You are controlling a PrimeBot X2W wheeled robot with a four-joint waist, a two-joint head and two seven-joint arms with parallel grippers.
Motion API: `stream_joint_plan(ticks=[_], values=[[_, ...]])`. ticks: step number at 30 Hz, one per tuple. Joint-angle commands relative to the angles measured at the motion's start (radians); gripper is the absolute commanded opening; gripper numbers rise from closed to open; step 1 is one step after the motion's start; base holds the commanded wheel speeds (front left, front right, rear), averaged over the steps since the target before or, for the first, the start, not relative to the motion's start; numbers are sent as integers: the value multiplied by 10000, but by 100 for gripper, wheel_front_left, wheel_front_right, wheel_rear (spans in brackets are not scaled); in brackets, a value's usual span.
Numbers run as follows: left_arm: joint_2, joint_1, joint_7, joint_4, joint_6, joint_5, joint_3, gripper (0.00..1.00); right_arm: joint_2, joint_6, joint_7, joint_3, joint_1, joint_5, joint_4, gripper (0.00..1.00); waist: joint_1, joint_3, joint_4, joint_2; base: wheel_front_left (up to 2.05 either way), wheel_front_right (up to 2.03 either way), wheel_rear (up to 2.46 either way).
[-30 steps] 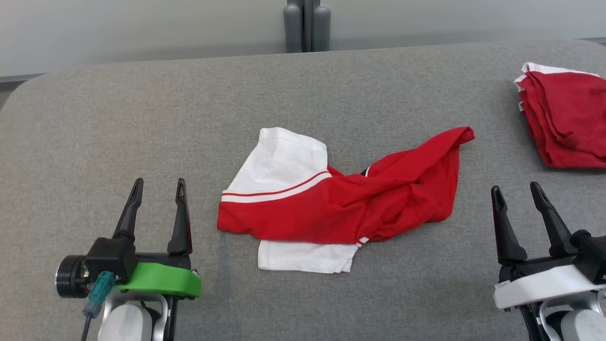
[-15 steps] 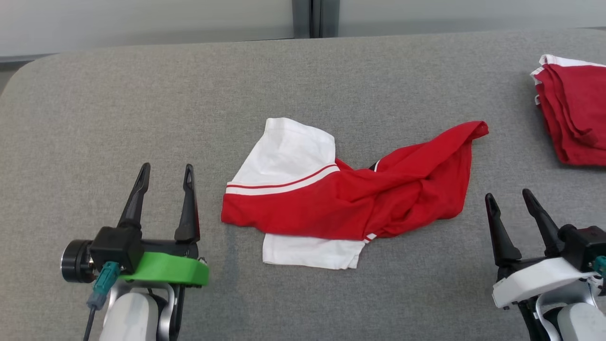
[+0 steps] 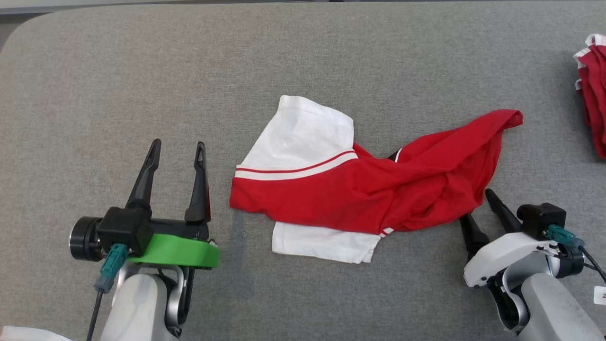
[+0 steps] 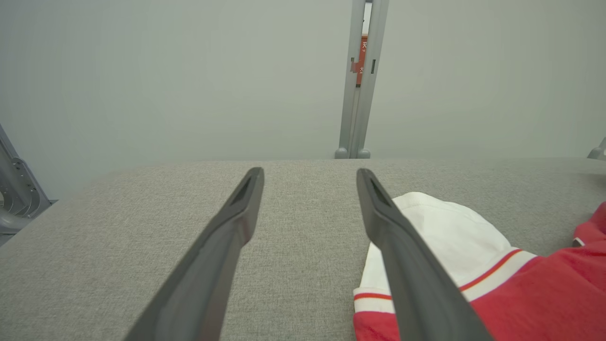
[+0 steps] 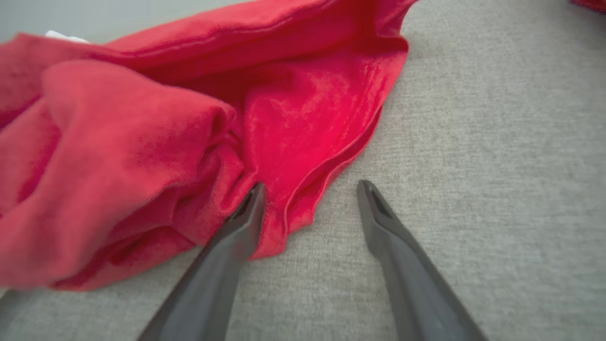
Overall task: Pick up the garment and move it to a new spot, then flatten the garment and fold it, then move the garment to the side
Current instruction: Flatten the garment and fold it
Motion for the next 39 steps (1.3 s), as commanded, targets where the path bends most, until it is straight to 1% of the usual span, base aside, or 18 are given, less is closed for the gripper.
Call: stream_joint_plan(ticks=[1,3,5,6,8,14,18,22,26,27,29,34,36,39], values=[[-31,-153,-3,12,-27,11,17,100,-1,-10,42,199,7,183,295,0,0,0,22,0,0,0,0],[-41,-134,-3,25,-35,21,34,100,-102,-10,-151,322,76,394,270,0,0,-41,17,0,0,0,0],[-44,-56,-3,24,-38,27,80,100,-280,-10,-371,321,261,555,-104,0,0,-112,-18,0,0,0,0],[-49,35,-3,20,-30,38,122,100,-436,-12,-487,266,495,654,-634,0,0,-187,-83,0,0,0,0],[-44,116,-3,8,-15,45,174,100,-600,-12,-424,210,771,642,-1284,0,0,-265,-181,0,0,0,0],[-50,207,-3,-15,-85,77,217,100,-1063,-12,438,-353,1715,430,-3451,0,0,-385,-417,0,0,0,0],[-59,151,-3,3,-98,100,229,100,-1115,-12,1149,-939,2362,319,-4625,0,0,-389,-469,0,0,0,0],[-68,71,-3,23,-154,97,220,100,-897,-12,1781,-1402,3165,253,-5075,0,0,-379,-433,0,0,0,0],[-82,87,-3,56,-178,90,253,100,-620,-12,2064,-1299,3758,364,-4769,0,0,-407,-425,0,0,0,0],[-84,108,-3,70,-176,90,268,100,-564,-12,1997,-1232,3787,408,-4637,9,0,-430,-441,0,0,0,0],[-88,188,-3,109,-186,95,287,100,-480,-12,1707,-1156,3773,440,-4442,100,0,-501,-467,0,0,0,0],[-69,374,-3,156,-91,120,432,100,-328,-12,340,-1316,3478,13,-4602,100,0,-724,-576,0,0,0,0],[-57,483,-3,169,-29,135,504,100,-313,-12,-67,-1358,3408,-222,-4793,100,0,-825,-611,0,0,0,0],[-58,623,-3,166,54,157,590,100,-288,-12,-348,-1394,3232,-481,-5099,100,0,-972,-630,0,0,0,0]])
